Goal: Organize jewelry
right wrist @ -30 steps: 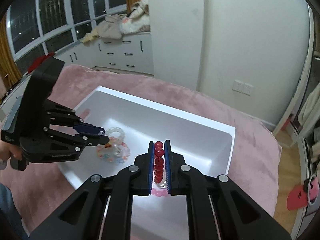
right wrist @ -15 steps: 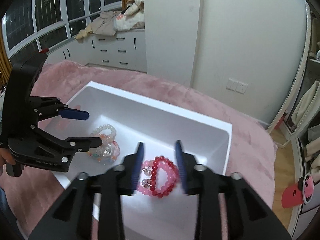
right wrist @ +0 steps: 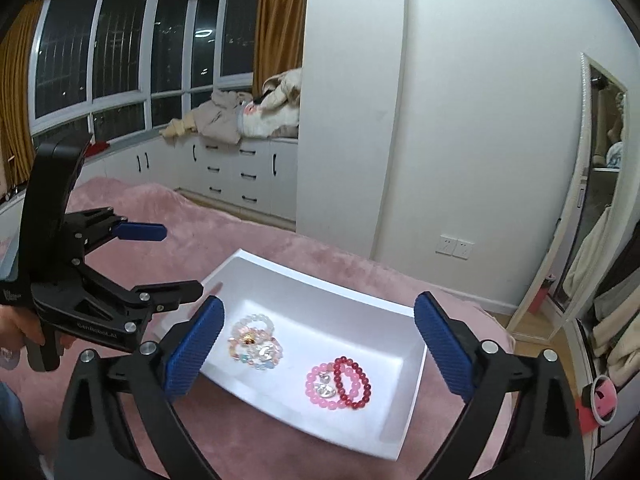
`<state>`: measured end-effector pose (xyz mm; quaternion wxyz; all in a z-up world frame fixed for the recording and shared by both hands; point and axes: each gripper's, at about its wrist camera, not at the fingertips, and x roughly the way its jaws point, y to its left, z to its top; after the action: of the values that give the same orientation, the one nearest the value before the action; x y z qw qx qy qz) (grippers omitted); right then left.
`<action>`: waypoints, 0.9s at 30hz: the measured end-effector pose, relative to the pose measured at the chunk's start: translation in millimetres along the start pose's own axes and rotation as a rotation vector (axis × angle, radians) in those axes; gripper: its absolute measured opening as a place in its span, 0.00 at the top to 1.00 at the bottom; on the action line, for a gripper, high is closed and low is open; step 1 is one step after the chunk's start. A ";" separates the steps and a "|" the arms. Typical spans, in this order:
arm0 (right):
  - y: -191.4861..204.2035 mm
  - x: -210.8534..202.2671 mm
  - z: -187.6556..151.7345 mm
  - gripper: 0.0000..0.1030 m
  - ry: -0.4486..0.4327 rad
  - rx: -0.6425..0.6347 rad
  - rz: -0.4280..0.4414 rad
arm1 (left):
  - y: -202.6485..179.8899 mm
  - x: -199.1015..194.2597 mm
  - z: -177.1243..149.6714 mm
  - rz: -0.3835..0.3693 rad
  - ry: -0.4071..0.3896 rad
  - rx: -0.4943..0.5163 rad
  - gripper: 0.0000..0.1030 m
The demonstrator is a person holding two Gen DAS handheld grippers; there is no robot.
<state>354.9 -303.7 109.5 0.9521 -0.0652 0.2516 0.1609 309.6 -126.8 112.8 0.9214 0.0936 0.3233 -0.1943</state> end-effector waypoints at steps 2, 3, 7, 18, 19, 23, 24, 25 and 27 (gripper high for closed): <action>5.9 -15.6 1.6 0.05 -0.026 0.007 -0.023 | -1.3 -20.9 -2.5 0.021 -0.025 -0.014 0.05; 8.7 -24.8 1.3 0.05 -0.043 0.011 -0.035 | -1.1 -29.0 -3.6 0.036 -0.039 -0.024 0.03; 20.2 -53.2 -3.1 0.05 -0.083 0.026 -0.054 | -7.0 -69.0 -13.5 0.087 -0.115 -0.050 0.03; 34.1 -92.2 -29.1 0.05 -0.111 0.055 -0.109 | -30.7 -107.9 -44.9 0.178 -0.169 -0.100 0.03; 35.2 -94.2 -31.3 0.05 -0.117 0.051 -0.119 | -32.7 -109.7 -47.3 0.186 -0.173 -0.104 0.03; 35.7 -95.2 -40.8 0.05 -0.119 0.062 -0.129 | -38.5 -111.2 -59.9 0.204 -0.187 -0.125 0.03; 34.7 -93.8 -44.4 0.05 -0.117 0.074 -0.131 | -38.9 -110.0 -62.2 0.211 -0.187 -0.125 0.03; 34.0 -92.7 -46.3 0.05 -0.115 0.079 -0.131 | -40.0 -107.4 -65.3 0.226 -0.184 -0.126 0.03; 32.2 -88.4 -51.4 0.05 -0.111 0.089 -0.142 | -41.9 -104.8 -71.6 0.239 -0.185 -0.128 0.03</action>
<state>247.8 -308.1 107.9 0.9755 -0.0316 0.2002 0.0851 177.0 -112.2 121.7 0.9679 0.0543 0.2354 -0.0700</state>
